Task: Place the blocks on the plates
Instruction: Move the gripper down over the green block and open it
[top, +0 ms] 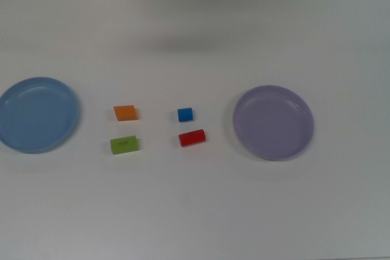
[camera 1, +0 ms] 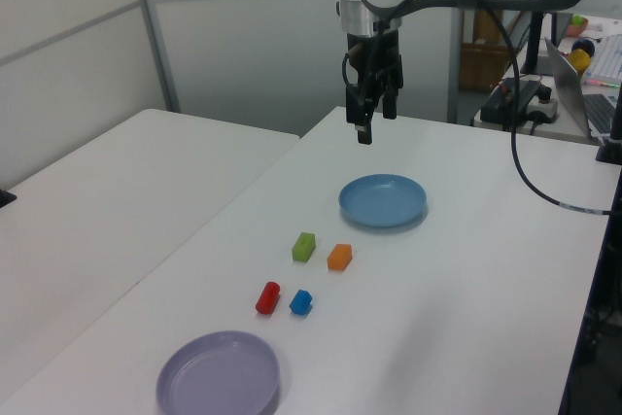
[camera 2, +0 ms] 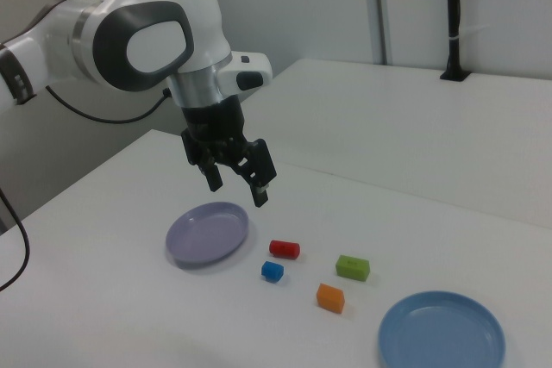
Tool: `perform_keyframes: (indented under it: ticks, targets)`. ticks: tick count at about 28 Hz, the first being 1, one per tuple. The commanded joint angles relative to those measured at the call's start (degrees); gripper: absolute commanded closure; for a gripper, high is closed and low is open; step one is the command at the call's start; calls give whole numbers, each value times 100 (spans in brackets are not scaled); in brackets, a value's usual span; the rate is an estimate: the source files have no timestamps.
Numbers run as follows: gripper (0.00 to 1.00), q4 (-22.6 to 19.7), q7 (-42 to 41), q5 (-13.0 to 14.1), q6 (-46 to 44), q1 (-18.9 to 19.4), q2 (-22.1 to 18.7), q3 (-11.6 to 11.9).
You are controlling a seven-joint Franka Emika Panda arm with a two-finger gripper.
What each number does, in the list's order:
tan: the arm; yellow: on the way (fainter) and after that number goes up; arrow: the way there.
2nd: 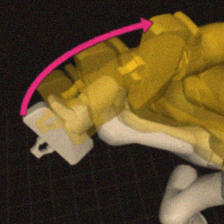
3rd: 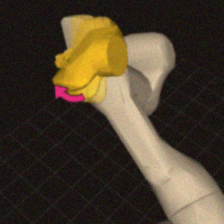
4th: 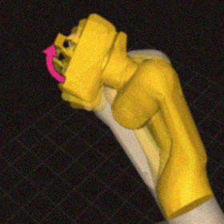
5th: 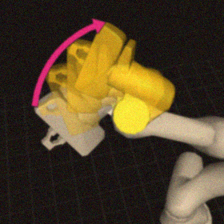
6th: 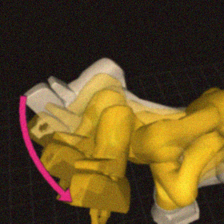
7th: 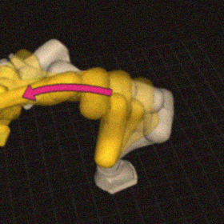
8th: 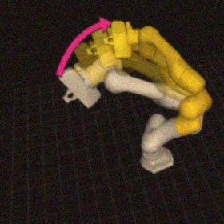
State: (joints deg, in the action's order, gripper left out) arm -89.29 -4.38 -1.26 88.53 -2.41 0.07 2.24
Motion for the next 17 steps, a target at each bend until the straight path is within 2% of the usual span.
perform_keyframes:
  ticks: [1,7,11,14,17]
  targets:
    - [0,61,-143,11,-205,-40,-59,144]
    - [0,61,-318,-23,-65,-49,28,154]
    - [0,53,-748,29,181,-136,195,206]
    - [0,53,-1144,266,226,-260,432,224]
    - [0,53,-1294,363,506,-295,634,233]
